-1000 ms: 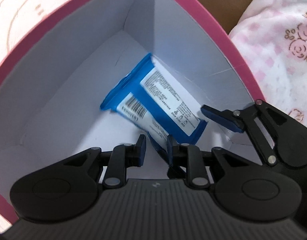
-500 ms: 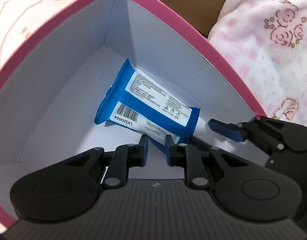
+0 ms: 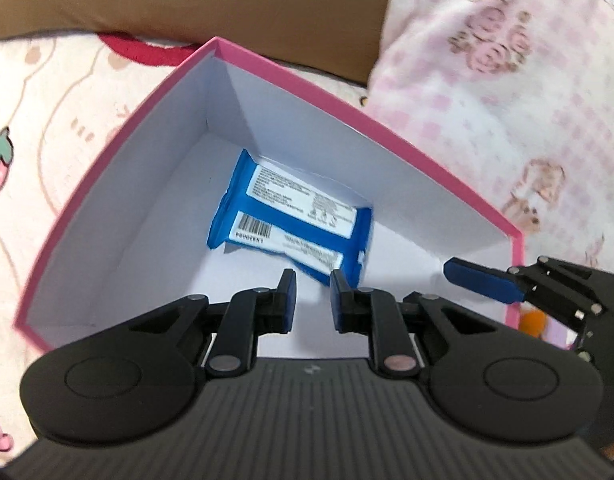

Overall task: Organize objects
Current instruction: 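Raise the right tool out of the box and back away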

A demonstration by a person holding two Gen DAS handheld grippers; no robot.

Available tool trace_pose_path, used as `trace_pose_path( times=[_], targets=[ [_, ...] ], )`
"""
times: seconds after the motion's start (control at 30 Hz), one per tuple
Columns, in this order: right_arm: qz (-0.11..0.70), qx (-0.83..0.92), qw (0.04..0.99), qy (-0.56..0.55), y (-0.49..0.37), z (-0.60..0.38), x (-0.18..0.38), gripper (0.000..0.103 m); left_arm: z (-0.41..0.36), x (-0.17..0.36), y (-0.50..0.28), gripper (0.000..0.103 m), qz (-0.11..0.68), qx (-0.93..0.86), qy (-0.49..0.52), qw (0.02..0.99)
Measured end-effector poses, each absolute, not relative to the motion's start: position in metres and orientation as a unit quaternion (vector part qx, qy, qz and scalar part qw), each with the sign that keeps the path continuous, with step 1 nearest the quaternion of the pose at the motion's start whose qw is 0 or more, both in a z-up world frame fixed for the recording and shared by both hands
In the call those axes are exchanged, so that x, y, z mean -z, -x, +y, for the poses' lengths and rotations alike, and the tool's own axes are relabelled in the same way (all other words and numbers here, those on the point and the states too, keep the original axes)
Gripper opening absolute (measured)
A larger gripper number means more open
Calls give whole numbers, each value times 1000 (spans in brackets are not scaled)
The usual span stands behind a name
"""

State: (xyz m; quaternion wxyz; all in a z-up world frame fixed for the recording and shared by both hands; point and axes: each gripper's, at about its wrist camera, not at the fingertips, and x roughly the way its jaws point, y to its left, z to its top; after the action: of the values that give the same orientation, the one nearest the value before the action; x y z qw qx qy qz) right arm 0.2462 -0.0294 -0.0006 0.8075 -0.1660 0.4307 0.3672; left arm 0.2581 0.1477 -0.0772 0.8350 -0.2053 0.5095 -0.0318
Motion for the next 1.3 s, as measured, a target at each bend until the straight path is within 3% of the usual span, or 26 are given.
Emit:
trace_pose_path(
  times=[0.17,0.37,0.47,0.53,0.63,0.77,0.83,1.1,1.3],
  targets=[
    [423,-377,808,164,-226,-23,-2,45,141,47,-236,17,504,47,189,842],
    [401,-375,820,163,-203,-38,-29,70,127,9,-213,21,498,53,138,854],
    [411,-366,822,143,-198,-48,-36,78,126,-6,-201,34,493,58,133,858],
    [414,-362,825,129,-194,-56,-41,79,125,-15,-192,51,490,59,127,860],
    [385,-359,839,137,-179,-65,-50,79,125,-23,-181,63,497,57,123,857],
    [342,-356,856,155,-149,-74,-70,79,122,-29,-164,69,504,61,125,852],
    [339,-359,856,152,-139,-79,-77,82,121,-35,-154,78,501,66,122,854],
    [330,-391,846,147,-98,-116,-92,88,105,-62,-117,90,488,78,84,865],
    [324,-378,857,135,-78,-139,-101,88,93,-69,-96,90,498,113,95,855]
  ],
)
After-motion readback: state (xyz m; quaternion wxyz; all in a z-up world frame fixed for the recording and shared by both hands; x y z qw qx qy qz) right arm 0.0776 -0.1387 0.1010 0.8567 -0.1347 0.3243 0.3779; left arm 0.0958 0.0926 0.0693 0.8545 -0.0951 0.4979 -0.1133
